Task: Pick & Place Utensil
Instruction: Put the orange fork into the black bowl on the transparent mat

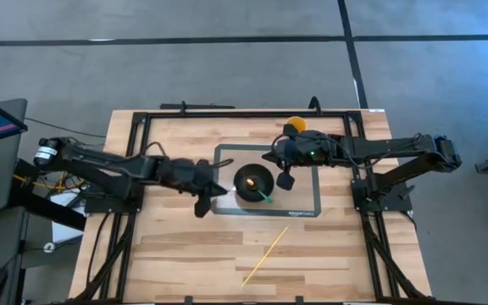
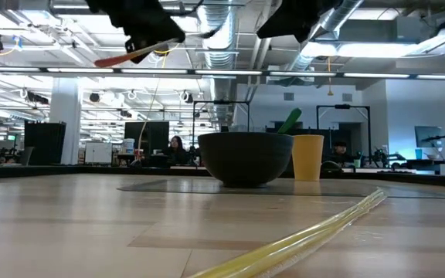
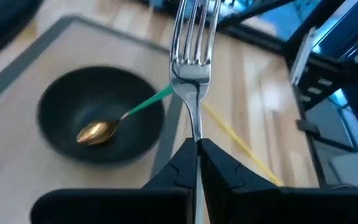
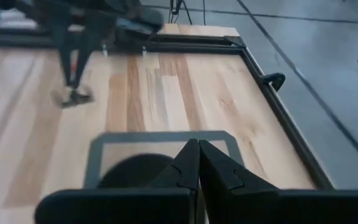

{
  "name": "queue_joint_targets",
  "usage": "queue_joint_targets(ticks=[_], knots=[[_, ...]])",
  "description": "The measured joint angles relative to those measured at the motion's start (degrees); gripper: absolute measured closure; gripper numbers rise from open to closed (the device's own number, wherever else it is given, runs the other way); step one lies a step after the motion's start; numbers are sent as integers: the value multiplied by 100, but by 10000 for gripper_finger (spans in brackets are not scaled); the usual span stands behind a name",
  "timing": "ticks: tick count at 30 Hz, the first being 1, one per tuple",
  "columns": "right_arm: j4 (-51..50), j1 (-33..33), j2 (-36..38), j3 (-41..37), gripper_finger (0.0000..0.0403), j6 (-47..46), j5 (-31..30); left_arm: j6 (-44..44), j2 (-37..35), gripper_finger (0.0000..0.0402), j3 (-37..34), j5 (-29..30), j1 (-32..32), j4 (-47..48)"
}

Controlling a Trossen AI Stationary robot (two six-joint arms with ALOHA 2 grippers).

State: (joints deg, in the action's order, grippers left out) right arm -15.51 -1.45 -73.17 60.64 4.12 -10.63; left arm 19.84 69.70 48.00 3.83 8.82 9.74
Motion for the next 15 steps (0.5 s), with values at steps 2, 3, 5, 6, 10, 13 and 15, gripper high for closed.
queue_joint_targets(ticks=[2, 3, 5, 6, 10, 13, 15], knots=[[-105, -57, 0, 0, 401, 167, -24, 44, 150, 395, 56, -144, -253, 381], [-180, -95, 0, 0, 402, 188, -32, 115, 273, 394, 71, -192, -372, 570], [-385, -182, 0, 0, 402, 201, -46, 198, 565, 393, 100, -385, -616, 676], [-509, -222, 0, 0, 402, 193, -49, 225, 729, 393, 139, -554, -725, 650], [-836, -365, 0, 0, 401, 141, -64, -155, 1483, 393, 396, -941, -961, 638], [-906, -425, 0, 0, 402, 184, -62, -338, 1886, 393, 737, -1084, -1039, 665], [-894, -428, 0, 0, 402, 186, -48, -338, 2063, 393, 1035, -1311, -1151, 818]])
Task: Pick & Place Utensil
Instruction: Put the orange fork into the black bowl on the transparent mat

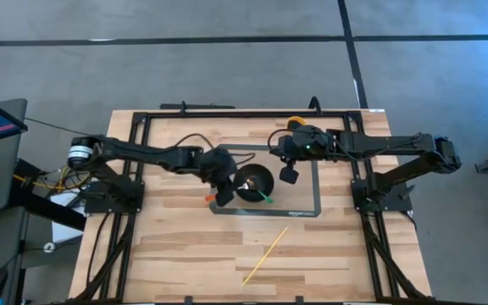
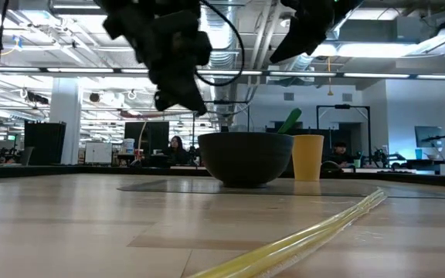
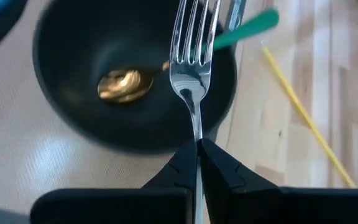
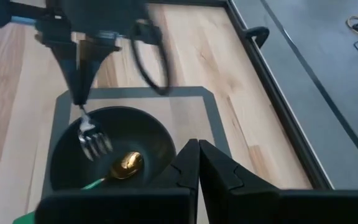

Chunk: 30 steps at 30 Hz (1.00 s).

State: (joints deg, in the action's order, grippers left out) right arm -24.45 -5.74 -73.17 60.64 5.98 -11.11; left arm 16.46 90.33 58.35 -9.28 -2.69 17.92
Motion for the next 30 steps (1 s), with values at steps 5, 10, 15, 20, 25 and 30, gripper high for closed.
queue_joint_targets(ticks=[5, 10, 15, 20, 25, 30], knots=[[-43, 9, 0, 0, 401, 2, 52, 47, 255, 392, 850, -409, -281, 562], [-45, 9, 0, 0, 401, 2, 52, -37, 648, 391, 1267, -455, -527, 917], [-85, 11, 0, 0, 401, 2, 53, -552, 993, 390, 1270, -444, -576, 981], [-85, 13, 0, 0, 401, 2, 54, -657, 1105, 387, 1270, -431, -574, 879], [-91, 13, 0, 0, 401, 2, 54, -569, 1260, 387, 1214, -430, -574, 901], [-94, 13, 0, 0, 401, 2, 69, -549, 1436, 386, 1193, -428, -576, 746]])
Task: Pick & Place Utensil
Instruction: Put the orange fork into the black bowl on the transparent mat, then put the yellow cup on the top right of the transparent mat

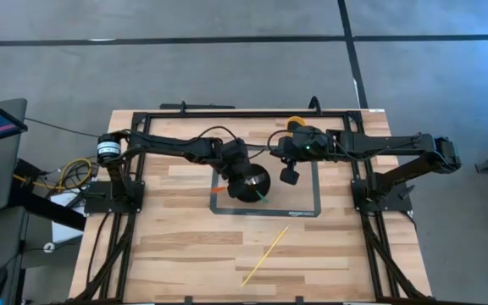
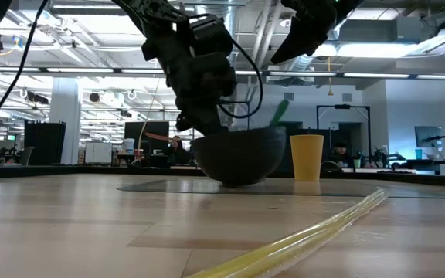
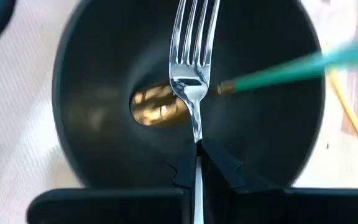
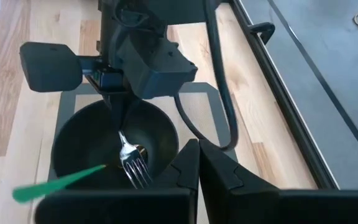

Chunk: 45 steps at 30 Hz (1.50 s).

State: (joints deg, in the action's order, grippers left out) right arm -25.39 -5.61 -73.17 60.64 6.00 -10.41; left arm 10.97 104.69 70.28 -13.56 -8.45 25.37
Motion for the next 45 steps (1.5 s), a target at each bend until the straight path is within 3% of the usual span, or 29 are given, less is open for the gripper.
queue_joint_targets(ticks=[17, 30, 45], knots=[[3, 0, 0, 0, 401, 0, 0, -49, 94, 386, -2, -13, -17, -237], [3, 0, 0, 0, 401, 0, 0, -68, 94, 320, -2, 2, -17, -399], [13, -2, -9, 0, 401, -49, 1, -66, 46, 316, -2, 2, 96, -1327]])
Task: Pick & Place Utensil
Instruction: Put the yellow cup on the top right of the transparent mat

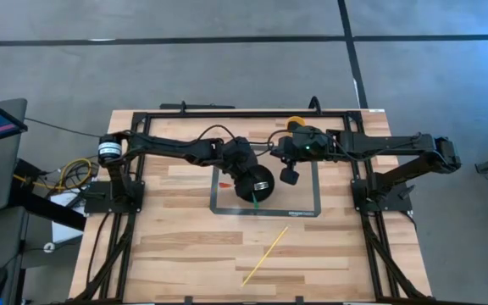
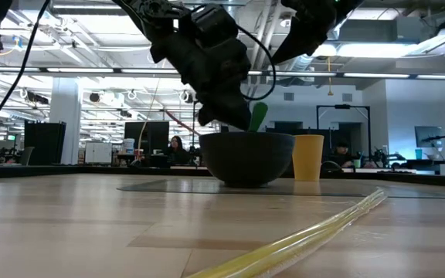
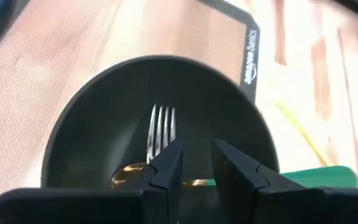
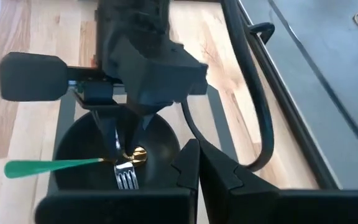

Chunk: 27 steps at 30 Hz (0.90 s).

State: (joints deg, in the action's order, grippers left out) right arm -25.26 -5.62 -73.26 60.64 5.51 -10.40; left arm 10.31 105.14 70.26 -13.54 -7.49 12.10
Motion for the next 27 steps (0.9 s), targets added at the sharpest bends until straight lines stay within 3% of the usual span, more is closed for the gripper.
queue_joint_targets(ticks=[8, 17, 23, 27], knots=[[-70, -2, -469, -9, 401, 76, 53, -90, -543, 316, -2, 0, 73, -17], [-86, 375, -602, 22, 401, 70, 1201, -462, -1870, 317, -188, -2, 71, -20], [-87, 940, -467, 29, 401, -297, 1165, -453, -2826, 317, -763, -3, 73, -40], [-96, 1222, -472, 9, 401, -279, 778, -450, -3406, 317, -1313, 8, 73, -29]])
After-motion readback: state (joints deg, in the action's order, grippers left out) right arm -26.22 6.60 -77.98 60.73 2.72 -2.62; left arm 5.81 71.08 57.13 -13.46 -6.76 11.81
